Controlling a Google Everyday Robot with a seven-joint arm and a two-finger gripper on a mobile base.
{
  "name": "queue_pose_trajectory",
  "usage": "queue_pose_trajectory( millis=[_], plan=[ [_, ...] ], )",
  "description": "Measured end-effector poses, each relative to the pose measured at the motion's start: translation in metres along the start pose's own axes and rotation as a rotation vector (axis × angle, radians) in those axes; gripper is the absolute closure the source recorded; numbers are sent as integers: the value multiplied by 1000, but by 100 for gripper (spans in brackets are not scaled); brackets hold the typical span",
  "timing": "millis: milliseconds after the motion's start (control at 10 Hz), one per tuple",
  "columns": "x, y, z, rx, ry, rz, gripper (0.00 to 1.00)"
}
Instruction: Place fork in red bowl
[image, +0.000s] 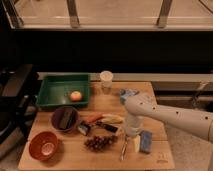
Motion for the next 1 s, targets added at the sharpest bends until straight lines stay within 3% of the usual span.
queue_pose_trajectory(
  millis=[200,400,900,1000],
  plan=[
    [11,4,16,5,-36,16,20],
    [10,2,11,10,-34,15,26],
    [12,0,4,14,-31,18,78],
    [12,7,7,-5,-33,21,86]
  ],
)
